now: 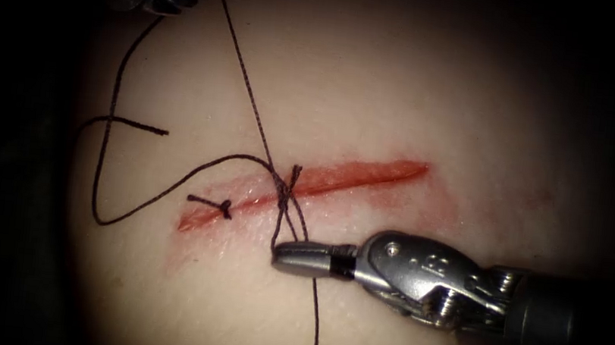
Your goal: Wound Closure
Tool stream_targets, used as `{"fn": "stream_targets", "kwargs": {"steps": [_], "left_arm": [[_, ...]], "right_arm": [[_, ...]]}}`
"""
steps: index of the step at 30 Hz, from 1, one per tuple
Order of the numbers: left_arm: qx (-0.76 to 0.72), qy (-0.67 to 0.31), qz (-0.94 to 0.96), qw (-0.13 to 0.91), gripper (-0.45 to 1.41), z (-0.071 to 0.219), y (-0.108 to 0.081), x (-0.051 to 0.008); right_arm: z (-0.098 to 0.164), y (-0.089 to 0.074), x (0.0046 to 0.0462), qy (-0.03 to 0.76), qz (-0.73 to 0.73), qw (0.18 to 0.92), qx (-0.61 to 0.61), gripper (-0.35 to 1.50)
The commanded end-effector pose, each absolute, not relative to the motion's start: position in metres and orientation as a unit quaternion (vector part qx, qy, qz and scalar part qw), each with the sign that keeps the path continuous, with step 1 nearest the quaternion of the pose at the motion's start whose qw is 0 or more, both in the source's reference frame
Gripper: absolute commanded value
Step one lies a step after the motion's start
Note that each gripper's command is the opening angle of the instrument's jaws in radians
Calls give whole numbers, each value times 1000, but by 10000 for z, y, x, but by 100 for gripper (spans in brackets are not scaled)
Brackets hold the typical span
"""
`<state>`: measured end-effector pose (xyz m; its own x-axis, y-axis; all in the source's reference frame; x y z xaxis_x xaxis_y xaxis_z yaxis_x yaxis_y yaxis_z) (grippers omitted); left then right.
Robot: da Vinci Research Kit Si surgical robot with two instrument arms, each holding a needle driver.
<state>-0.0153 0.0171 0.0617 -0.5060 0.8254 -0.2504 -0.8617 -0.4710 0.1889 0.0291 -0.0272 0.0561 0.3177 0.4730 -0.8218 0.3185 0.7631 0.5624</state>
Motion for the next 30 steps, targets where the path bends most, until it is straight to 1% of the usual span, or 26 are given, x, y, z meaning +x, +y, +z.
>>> {"fn": "stream_targets", "kwargs": {"steps": [1,3,6,8,11,12,14,15,18,21,22,23,25,26,28,30], "left_arm": [[-60,150,863,479,-45,622,175,-158],[-59,156,867,470,-45,624,178,-157],[-58,157,871,462,-45,627,179,-158],[-57,157,872,459,-45,628,179,-158],[-48,164,878,448,-45,630,178,-160],[-45,168,878,446,-45,630,179,-160],[-42,179,881,436,-45,632,182,-163],[-42,179,881,436,-45,632,182,-163],[-32,205,885,416,-45,633,187,-169],[-27,219,887,406,-45,635,189,-172],[-27,222,887,403,-45,635,189,-173],[-20,239,891,386,-45,638,193,-175],[-14,251,892,377,-45,639,194,-175],[9,288,889,356,-45,642,197,-174],[49,327,880,342,-45,649,201,-173],[63,325,875,353,-45,653,201,-176]], "right_arm": [[564,-272,305,584,-7,729,357,-35],[555,-276,310,545,-139,742,364,-35],[546,-276,310,511,-215,747,366,-35],[541,-275,310,502,-237,746,368,-35],[526,-271,308,466,-311,747,358,-35],[519,-270,307,443,-343,749,353,-35],[507,-269,304,416,-385,746,349,-35],[507,-269,304,416,-385,746,349,-35],[499,-265,301,369,-455,737,336,-35],[497,-264,301,353,-475,735,332,-35],[496,-263,302,353,-479,734,327,-35],[495,-260,305,380,-483,723,316,-35],[495,-261,307,387,-484,720,313,-35],[499,-261,313,411,-469,718,309,-35],[509,-262,322,442,-444,719,303,-35],[524,-263,329,475,-402,722,301,-35]]}}
